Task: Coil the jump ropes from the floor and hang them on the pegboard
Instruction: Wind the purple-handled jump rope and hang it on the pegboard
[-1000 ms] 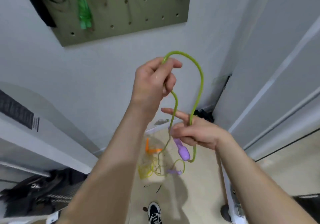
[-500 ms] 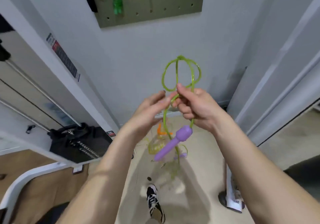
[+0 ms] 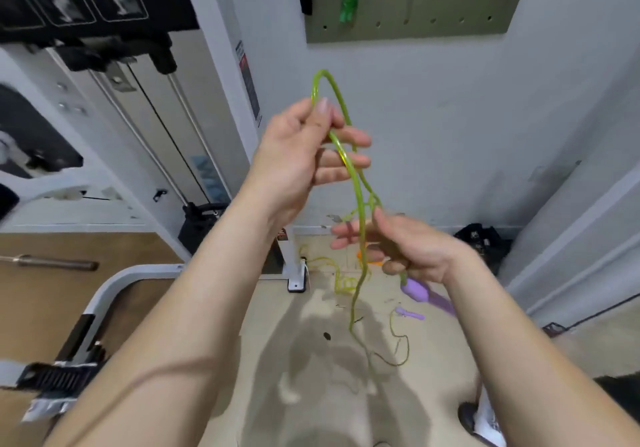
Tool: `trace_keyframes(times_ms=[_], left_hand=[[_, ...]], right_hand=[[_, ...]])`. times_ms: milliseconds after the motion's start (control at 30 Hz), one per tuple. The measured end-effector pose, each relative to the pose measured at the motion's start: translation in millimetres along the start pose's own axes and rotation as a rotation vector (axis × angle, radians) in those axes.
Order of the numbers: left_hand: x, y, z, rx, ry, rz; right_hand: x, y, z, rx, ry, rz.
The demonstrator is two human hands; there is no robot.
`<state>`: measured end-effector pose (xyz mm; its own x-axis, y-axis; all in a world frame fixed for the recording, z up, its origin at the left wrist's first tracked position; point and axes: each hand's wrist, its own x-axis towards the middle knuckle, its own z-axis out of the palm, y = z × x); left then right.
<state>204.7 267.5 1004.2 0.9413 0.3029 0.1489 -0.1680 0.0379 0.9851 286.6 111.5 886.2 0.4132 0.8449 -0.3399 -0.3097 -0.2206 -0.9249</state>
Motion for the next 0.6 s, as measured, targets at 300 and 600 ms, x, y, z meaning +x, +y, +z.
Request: trace_keyframes(times_ms=[300, 600], left_hand=[[16, 10, -107, 0.068, 0.354, -0.059], [-109, -73, -145, 0.374, -0.232, -0.303]], right_hand=[[26, 55, 112, 0.173, 0.278, 0.04], [61, -59, 176, 0.494, 0.192, -0.033]])
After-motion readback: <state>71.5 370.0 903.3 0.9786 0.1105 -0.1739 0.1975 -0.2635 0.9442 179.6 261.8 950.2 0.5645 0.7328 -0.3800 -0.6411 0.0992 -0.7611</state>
